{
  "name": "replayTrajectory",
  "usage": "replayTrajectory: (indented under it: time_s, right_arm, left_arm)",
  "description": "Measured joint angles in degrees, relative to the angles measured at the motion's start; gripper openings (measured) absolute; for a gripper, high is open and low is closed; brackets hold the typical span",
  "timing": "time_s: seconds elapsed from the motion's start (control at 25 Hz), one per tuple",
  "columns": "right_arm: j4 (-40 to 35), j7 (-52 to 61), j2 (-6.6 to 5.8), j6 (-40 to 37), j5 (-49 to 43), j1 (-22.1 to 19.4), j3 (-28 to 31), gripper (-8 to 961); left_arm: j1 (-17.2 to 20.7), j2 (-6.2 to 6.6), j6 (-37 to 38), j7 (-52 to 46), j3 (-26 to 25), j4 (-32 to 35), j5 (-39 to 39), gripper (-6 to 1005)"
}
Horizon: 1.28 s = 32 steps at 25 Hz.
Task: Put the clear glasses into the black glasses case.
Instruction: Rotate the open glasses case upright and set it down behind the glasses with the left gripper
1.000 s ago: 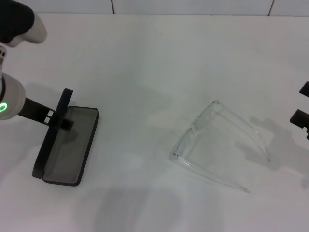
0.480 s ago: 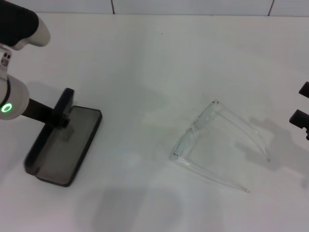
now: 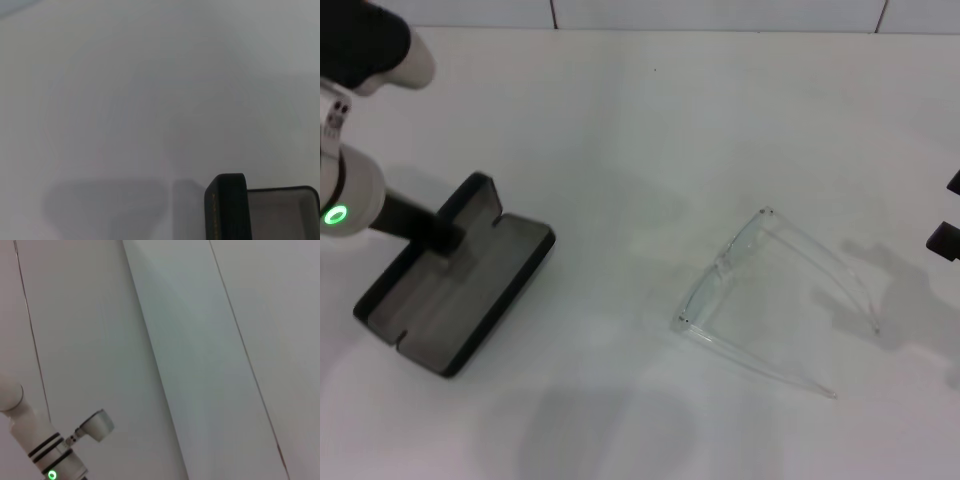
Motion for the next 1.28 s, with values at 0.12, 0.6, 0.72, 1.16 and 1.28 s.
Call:
replayTrajectory:
  time_s: [0.12, 0.6, 0.72, 1.16, 1.28]
  right_arm:
    - [0.00, -0.02, 0.00, -0.05, 0.39, -0.06, 0.04, 813]
    - [-0.24, -3.85, -1.28, -13.60, -4.47, -1.89, -0.53, 810]
    - [-0.11, -3.79, -1.29, -15.15, -6.74, -2.38, -0.52, 810]
    - [1.47, -4.14, -1.17, -15.32, -8.04, -4.14, -0.64, 807]
    - [1.63, -4.24, -1.17, -15.00, -8.06, -4.28, -0.64, 806]
  left_arm:
    - [-1.08, -0.03, -0.46, 1.69, 0.28, 1.52, 0.01, 222]
    - [-9.44, -0.10, -13.14, 20.04, 10.84, 0.02, -0.07, 210]
    - [-10.60, -0.21, -19.03, 25.36, 14.94, -1.70, -0.08, 212]
    - [-17.87, -0.72, -34.31, 28.63, 25.08, -18.73, -0.09, 220]
    - [-18.38, -0.78, -37.41, 28.60, 26.08, -20.39, -0.43, 222]
